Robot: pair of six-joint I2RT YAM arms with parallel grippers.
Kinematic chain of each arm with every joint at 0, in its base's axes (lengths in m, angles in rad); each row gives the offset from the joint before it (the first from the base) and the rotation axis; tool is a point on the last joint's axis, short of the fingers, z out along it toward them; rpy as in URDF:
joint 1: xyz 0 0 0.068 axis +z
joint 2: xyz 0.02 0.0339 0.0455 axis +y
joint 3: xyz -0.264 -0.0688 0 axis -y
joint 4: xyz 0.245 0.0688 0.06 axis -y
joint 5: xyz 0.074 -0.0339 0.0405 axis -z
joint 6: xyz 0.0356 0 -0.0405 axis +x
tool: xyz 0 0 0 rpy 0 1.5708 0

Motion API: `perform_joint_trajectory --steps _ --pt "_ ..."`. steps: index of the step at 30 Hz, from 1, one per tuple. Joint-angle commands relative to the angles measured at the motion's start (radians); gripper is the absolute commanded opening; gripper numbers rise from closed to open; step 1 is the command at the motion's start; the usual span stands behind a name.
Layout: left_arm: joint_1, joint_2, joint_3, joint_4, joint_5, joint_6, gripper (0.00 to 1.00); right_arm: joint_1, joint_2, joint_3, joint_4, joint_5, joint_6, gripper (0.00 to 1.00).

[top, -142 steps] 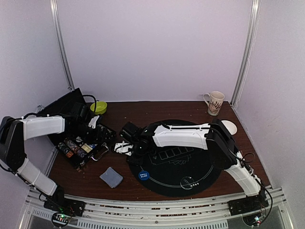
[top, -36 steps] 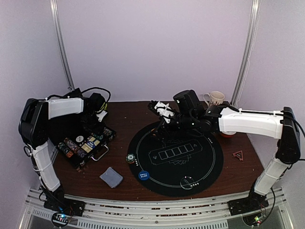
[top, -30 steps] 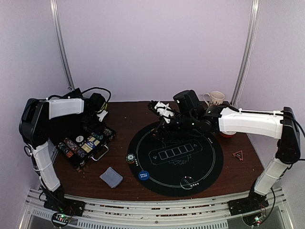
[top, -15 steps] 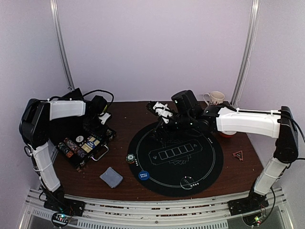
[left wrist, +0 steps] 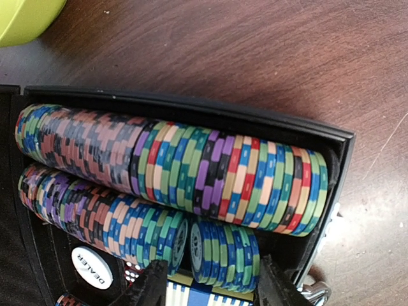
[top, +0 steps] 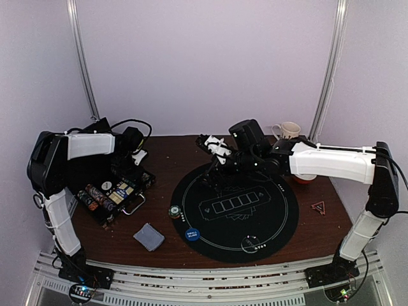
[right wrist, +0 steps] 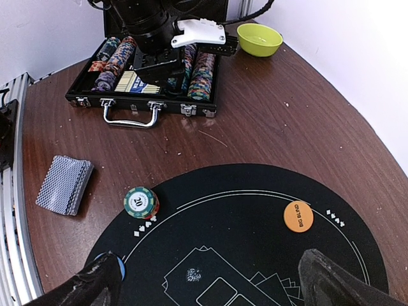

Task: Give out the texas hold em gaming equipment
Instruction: Pick up the pile of poker chips from the chip case.

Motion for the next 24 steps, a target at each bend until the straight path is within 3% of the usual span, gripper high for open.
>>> perform_joint_trajectory --steps 1,10,16,24 --pt "0.032 0.07 -0.007 -0.009 0.057 0.008 0.52 -0.008 -0.003 0.019 -0.017 0.014 -0.001 1.0" --pt "0.032 0.039 -0.003 -0.003 0.1 0.012 0.6 -0.009 0.001 0.022 -0.021 0.016 -0.003 1.0" --pt "0.031 -0.004 0.0 -0.003 0.041 0.011 0.47 -0.011 0.006 0.024 -0.016 0.011 -0.002 1.0" --pt "0.032 -0.015 0.003 -0.014 -0.03 0.0 0.47 -0.011 0.003 0.025 -0.02 0.006 -0.003 1.0"
